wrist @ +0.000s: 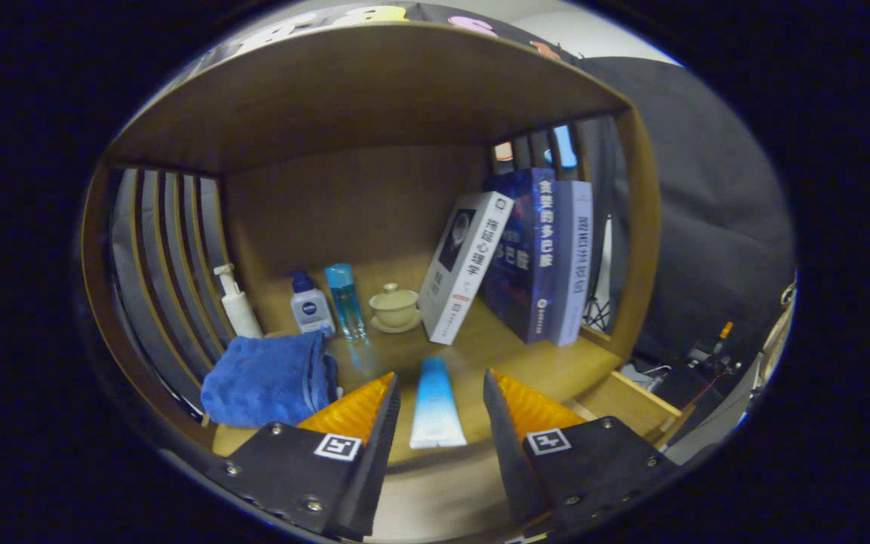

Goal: Pull open the drawer, take out the items inside it, and place them on the countertop above the cabinet.

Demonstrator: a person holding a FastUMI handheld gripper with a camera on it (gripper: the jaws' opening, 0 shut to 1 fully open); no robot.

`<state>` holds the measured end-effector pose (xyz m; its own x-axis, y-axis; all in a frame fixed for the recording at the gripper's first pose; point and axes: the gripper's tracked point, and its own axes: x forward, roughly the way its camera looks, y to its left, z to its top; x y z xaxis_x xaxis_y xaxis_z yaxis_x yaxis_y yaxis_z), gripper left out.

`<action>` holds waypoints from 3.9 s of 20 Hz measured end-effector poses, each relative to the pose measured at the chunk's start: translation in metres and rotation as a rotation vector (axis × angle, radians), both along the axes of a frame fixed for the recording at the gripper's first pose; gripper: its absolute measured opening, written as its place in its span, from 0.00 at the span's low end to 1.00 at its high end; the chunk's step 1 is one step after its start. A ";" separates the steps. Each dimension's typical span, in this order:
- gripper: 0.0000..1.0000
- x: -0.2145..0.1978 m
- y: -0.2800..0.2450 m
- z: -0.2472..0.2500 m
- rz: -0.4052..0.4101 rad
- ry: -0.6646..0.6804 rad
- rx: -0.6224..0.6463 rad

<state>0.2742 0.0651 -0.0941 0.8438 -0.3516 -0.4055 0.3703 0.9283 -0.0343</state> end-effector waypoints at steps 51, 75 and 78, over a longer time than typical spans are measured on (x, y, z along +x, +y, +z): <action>0.96 -0.167 0.009 -0.179 0.183 0.104 0.081; 0.97 -0.098 -0.006 -0.189 0.174 -0.014 0.211; 0.97 -0.089 -0.019 -0.187 0.147 -0.034 0.216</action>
